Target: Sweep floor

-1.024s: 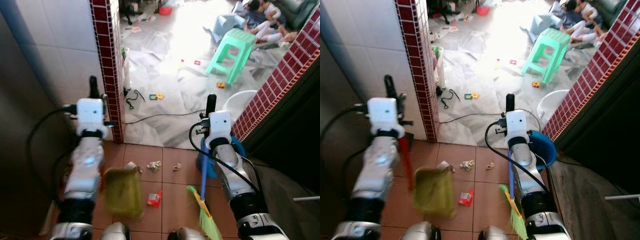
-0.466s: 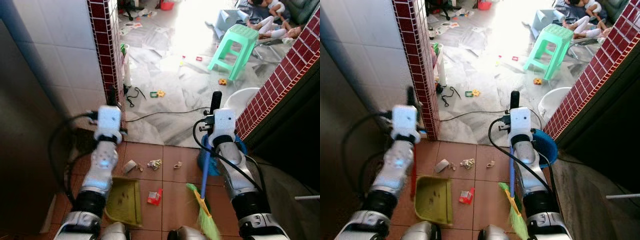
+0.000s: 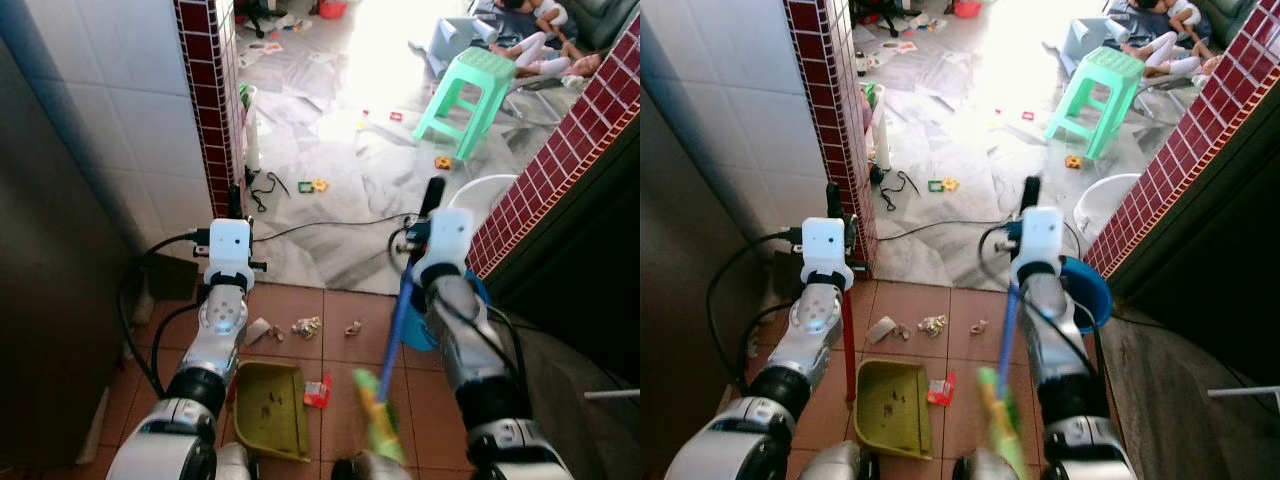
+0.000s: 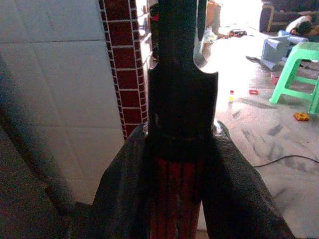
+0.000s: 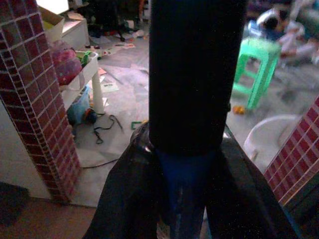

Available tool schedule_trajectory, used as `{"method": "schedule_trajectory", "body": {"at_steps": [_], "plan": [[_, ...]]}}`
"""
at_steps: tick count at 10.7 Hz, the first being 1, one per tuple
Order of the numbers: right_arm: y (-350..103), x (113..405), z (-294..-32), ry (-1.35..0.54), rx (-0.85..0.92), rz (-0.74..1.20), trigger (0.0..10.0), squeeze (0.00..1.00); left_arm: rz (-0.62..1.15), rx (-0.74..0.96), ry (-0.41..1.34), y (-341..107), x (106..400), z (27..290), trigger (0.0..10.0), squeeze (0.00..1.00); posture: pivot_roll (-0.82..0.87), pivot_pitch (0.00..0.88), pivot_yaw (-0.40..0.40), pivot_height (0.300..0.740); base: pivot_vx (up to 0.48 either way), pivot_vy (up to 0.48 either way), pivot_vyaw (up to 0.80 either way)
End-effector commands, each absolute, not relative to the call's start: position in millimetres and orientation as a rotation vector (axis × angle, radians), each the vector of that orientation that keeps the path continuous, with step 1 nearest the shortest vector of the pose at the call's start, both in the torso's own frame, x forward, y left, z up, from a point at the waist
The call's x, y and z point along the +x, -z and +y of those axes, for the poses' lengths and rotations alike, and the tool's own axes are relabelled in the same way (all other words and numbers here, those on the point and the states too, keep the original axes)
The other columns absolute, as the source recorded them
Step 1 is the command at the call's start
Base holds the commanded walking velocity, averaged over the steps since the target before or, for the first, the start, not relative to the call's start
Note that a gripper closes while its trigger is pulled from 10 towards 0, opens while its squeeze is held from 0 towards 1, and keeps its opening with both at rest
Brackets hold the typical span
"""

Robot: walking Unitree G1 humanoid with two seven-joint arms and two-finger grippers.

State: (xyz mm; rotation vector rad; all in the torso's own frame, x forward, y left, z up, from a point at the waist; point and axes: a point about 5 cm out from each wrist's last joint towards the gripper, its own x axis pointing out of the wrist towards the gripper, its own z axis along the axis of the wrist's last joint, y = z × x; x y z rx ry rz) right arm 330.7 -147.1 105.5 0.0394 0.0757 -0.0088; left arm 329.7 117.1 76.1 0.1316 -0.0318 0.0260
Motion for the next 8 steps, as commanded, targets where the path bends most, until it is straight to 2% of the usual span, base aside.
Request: {"method": "schedule_trajectory", "body": {"at_steps": [1,4,8], "plan": [[-114,334,-148,0.027,0.115,0.065,10.0,0.00,-0.042,0.137,0.008,-78,332,106,10.0,0.00,-0.08,0.060,-0.076,0.740,0.000,0.000,0.00],[-125,337,-140,-0.036,0.263,0.081,10.0,0.00,-0.018,0.128,0.031,-75,334,102,10.0,0.00,-0.09,0.059,-0.069,0.740,0.000,0.000,0.00],[-165,347,-113,-0.271,0.373,0.042,10.0,0.00,0.002,0.124,0.031,-71,335,102,10.0,0.00,-0.09,0.046,-0.074,0.740,0.000,0.000,0.00]]}}
